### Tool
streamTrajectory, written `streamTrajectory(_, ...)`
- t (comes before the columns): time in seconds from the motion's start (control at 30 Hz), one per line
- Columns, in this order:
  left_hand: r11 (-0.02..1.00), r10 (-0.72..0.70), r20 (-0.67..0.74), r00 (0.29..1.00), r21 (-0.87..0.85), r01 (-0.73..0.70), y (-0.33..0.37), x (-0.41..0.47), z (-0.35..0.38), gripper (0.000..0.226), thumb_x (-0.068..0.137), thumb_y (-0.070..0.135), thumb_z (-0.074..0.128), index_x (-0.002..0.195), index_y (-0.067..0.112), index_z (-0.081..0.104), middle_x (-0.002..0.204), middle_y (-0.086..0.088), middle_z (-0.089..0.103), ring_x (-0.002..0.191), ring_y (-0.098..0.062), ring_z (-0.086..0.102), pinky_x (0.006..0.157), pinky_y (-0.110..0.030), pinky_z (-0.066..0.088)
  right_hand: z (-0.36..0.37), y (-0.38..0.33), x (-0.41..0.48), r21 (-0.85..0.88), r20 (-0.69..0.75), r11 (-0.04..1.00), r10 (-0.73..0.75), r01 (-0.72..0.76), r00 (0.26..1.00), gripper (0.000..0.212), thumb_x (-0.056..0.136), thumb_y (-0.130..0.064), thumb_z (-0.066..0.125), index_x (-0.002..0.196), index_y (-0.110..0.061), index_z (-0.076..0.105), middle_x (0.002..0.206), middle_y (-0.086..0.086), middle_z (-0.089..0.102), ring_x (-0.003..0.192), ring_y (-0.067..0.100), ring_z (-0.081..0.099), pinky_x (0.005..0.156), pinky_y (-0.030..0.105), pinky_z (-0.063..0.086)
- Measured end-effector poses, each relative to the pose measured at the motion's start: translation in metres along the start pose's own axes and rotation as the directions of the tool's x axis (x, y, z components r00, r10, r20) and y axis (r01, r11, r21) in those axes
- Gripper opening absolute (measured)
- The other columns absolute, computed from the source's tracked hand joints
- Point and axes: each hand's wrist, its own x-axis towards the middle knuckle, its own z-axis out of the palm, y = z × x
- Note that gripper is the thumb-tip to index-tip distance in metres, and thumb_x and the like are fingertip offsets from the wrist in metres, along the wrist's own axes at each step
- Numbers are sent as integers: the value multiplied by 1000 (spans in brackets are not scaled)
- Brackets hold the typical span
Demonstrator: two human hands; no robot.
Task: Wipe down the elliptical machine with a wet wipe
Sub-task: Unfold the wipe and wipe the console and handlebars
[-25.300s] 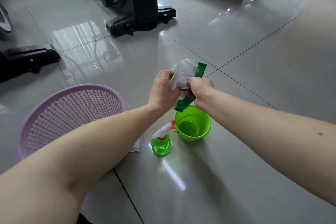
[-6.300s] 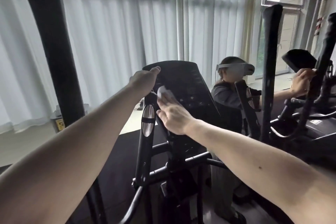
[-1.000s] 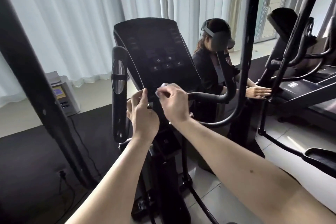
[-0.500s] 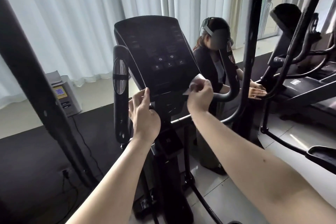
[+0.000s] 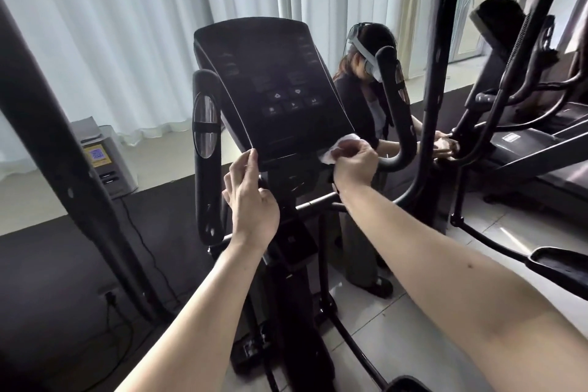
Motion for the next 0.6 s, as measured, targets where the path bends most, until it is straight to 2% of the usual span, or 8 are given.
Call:
streamTrajectory(0.07, 1000, 3, 3, 1000, -22, -3, -3, -3, 0, 83, 80, -14, 45, 156, 19, 35, 152, 11, 34, 135, -4, 30, 118, -29, 21, 19, 14, -15, 24, 99, 1000, 12, -15, 995, 30, 65, 15, 66, 73, -13, 67, 65, 3, 73, 68, 21, 74, 78, 42, 62)
streamTrajectory(0.1, 1000, 0, 0, 1000, -26, 0, -6, -6, 1, 82, 80, -13, 45, 156, 17, 34, 153, 10, 32, 137, -6, 29, 121, -36, 22, 28, 16, -30, 2, 155, 1000, 14, -14, 988, 26, 64, 9, 76, 72, -15, 70, 69, 3, 75, 70, 21, 75, 80, 42, 61)
streamTrajectory(0.23, 998, -41, -2, 999, -49, 41, -15, -15, 9, 80, 80, -10, 43, 155, 15, 34, 154, 9, 29, 142, -13, 25, 122, -50, 22, 45, 5, -68, 26, 341, 999, 27, -38, 940, 18, 77, 6, 80, 76, -10, 73, 68, -2, 74, 64, 1, 70, 66, 11, 50)
streamTrajectory(0.3, 995, -62, 2, 998, -76, 62, -17, -18, 12, 79, 79, -8, 41, 154, 15, 37, 151, 11, 31, 141, -12, 25, 122, -50, 22, 40, 1, -59, 23, 301, 998, 46, -56, 952, 18, 74, 9, 81, 76, -7, 73, 69, 1, 75, 65, 3, 70, 70, 16, 52)
streamTrajectory(0.37, 991, -70, 10, 998, -110, 70, -18, -20, 13, 78, 78, -6, 39, 153, 16, 38, 147, 16, 31, 140, -11, 25, 122, -50, 22, 26, 3, -37, 90, 197, 991, 78, -97, 977, 21, 69, 15, 79, 78, -1, 72, 72, 8, 75, 70, 15, 73, 77, 32, 61)
streamTrajectory(0.43, 987, -88, 21, 996, -133, 90, -20, -23, 14, 78, 79, -7, 40, 153, 17, 38, 145, 20, 31, 138, -6, 24, 123, -48, 22, 15, 7, -13, 162, 59, 979, 112, -120, 992, 29, 72, 21, 68, 79, -7, 69, 72, 6, 74, 72, 19, 73, 89, 46, 60)
streamTrajectory(0.5, 984, -106, 26, 994, -141, 109, -22, -29, 13, 78, 80, -11, 41, 153, 16, 38, 147, 16, 31, 137, -3, 24, 124, -47, 21, 13, 11, -2, 203, 19, 968, 147, -148, 989, 39, 73, 23, 57, 81, -14, 67, 72, 1, 72, 73, 15, 70, 96, 49, 56)
streamTrajectory(0.6, 983, -119, 9, 993, -143, 119, -27, -37, 12, 77, 81, -13, 42, 153, 14, 37, 144, 17, 30, 136, -1, 23, 124, -43, 22, 27, 7, -24, 217, 111, 957, 172, -193, 979, 39, 67, 23, 68, 79, -14, 65, 73, 4, 72, 73, 22, 72, 90, 46, 60)
